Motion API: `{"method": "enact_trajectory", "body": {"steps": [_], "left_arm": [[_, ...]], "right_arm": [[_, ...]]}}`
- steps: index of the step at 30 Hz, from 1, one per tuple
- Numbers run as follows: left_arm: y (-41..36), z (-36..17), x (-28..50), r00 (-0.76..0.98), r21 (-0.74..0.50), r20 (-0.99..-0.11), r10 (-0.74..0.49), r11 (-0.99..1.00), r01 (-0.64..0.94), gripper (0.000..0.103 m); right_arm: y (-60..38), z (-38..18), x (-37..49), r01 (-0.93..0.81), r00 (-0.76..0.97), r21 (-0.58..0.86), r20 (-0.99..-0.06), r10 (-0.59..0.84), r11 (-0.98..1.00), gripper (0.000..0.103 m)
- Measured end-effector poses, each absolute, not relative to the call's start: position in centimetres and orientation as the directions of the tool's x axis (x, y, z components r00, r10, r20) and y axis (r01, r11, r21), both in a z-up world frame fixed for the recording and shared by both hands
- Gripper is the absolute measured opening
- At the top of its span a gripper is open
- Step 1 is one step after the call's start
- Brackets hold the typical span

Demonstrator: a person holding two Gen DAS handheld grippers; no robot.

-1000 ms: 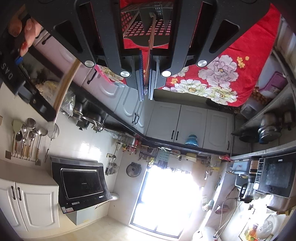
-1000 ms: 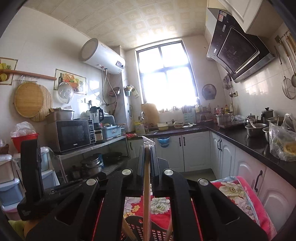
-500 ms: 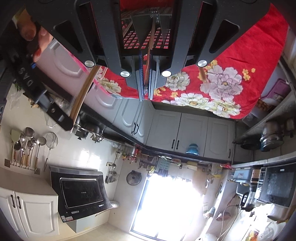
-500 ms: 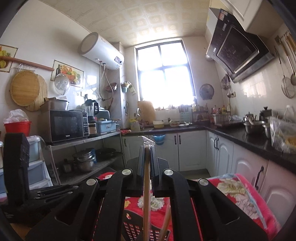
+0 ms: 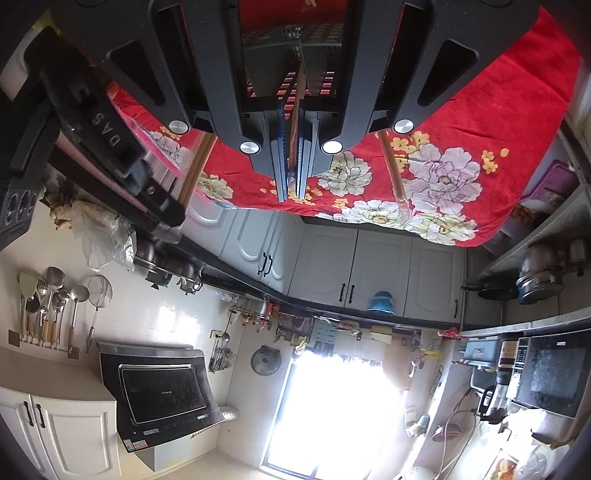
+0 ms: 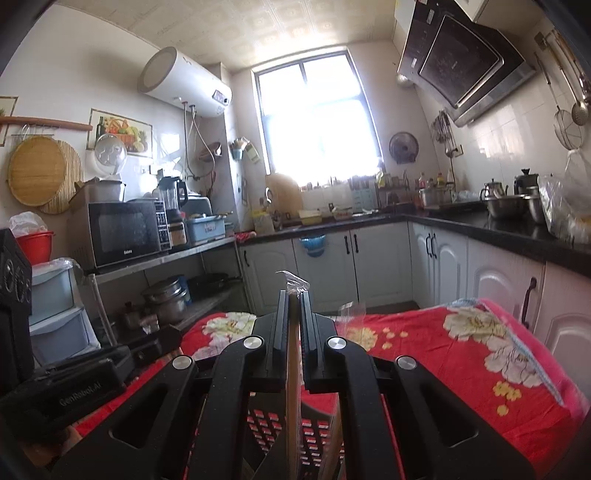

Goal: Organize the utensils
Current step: 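Lift both chopsticks upright and carry them over the grey caddy, then drop the chopsticks into the caddy slots and open both grippers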

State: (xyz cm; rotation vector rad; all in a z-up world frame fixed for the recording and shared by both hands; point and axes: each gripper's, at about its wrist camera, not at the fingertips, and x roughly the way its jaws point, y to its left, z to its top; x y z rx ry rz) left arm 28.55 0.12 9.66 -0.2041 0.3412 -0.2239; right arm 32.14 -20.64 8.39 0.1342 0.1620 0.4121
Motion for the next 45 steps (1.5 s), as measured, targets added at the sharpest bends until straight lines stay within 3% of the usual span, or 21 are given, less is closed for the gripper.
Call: {"method": "enact_trajectory", "body": {"steps": [15,19,23,25,29,37,45], "left_arm": [[1.4,9.5,27.1,0.911,-0.291,-0.316,-0.266,0.941,0.174,0.002],[2.2,9.4,26.8,0.91,-0.308,-0.325,-0.259,0.938,0.157,0.002],[2.6,9.5,26.3,0.905,-0.325,-0.332,-0.267,0.933,0.156,0.002],[2.8,9.5,26.1,0.902,-0.331,-0.336,-0.272,0.931,0.157,0.003],[3.2,9.6,25.3,0.896,-0.344,-0.348,-0.275,0.927,0.151,0.018],[3.6,9.5,23.9,0.889,-0.364,-0.357,-0.286,0.919,0.149,0.034],[4.1,9.5,22.3,0.891,-0.382,-0.352,-0.286,0.913,0.142,0.054]], "right_arm": [[-21.4,7.8,31.4,-0.323,0.889,0.174,-0.281,0.361,0.93,0.007],[-21.9,7.7,30.9,-0.293,0.882,0.187,-0.327,0.34,0.938,0.031],[-22.2,7.4,30.2,-0.278,0.874,0.192,-0.356,0.331,0.941,0.032],[-22.4,7.3,29.7,-0.273,0.87,0.201,-0.365,0.331,0.941,0.04],[-22.9,7.3,28.8,-0.264,0.868,0.213,-0.373,0.328,0.941,0.046],[-23.6,7.2,26.7,-0.264,0.861,0.206,-0.389,0.327,0.942,0.064],[-24.0,7.3,24.9,-0.273,0.856,0.195,-0.398,0.33,0.942,0.073]]}}
